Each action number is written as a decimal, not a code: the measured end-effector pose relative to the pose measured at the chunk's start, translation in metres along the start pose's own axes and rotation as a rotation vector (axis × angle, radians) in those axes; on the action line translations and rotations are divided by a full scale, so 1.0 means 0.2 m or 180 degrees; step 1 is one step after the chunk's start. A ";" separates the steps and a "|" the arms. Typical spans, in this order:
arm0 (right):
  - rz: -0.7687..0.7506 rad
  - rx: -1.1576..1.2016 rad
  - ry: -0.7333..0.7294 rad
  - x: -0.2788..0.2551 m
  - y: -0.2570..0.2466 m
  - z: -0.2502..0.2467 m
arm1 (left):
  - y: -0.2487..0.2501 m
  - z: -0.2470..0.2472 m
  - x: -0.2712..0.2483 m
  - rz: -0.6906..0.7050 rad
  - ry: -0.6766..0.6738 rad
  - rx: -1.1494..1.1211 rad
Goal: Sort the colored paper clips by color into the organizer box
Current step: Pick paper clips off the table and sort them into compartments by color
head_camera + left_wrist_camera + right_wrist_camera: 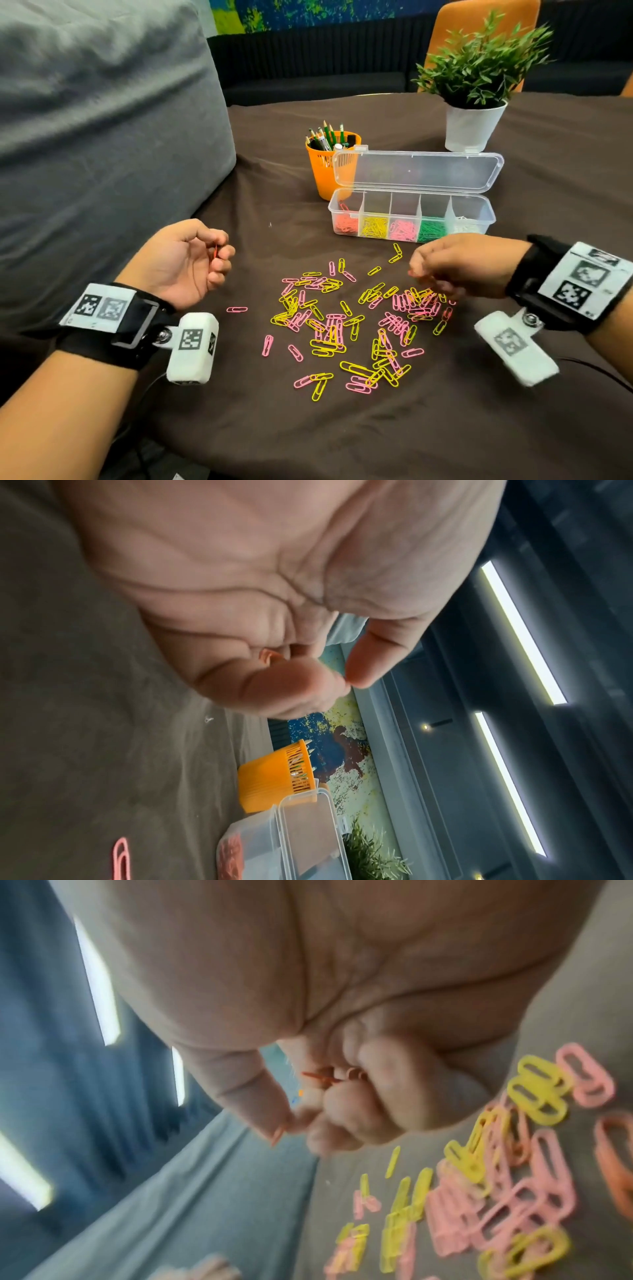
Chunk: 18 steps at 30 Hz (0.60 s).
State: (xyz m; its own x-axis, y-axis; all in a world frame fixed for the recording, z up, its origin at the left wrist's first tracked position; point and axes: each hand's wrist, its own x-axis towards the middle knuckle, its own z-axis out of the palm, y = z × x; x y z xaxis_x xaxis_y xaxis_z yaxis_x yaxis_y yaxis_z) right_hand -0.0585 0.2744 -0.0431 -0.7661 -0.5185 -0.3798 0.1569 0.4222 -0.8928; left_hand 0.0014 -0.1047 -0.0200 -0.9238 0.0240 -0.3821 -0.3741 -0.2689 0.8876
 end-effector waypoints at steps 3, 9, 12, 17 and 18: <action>-0.0074 0.1636 0.0213 0.00 0.00 0.01 | 0.01 -0.01 -0.02 -0.0018 0.0037 0.0350; -0.0087 0.2387 0.0466 0.05 -0.01 0.00 | -0.04 0.04 -0.01 0.0192 0.0086 0.1271; 0.0028 0.2172 0.0636 0.10 -0.06 -0.04 | -0.06 0.16 0.07 0.0134 -0.0055 0.1052; -0.0606 0.1568 0.1326 0.32 -0.29 -0.05 | -0.02 0.53 0.34 0.0375 -0.0129 0.0832; -0.0721 0.1383 0.1511 0.37 -0.34 -0.04 | -0.01 0.61 0.40 0.0489 -0.0059 0.0757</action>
State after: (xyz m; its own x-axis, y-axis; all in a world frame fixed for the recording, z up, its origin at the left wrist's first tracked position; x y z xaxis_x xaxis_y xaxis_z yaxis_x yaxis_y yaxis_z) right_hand -0.1310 0.2128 -0.0092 -0.9844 -0.1345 -0.1133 0.1206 -0.0467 -0.9916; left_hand -0.0818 0.0153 -0.0201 -0.9717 0.0187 -0.2355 -0.2361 -0.0372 0.9710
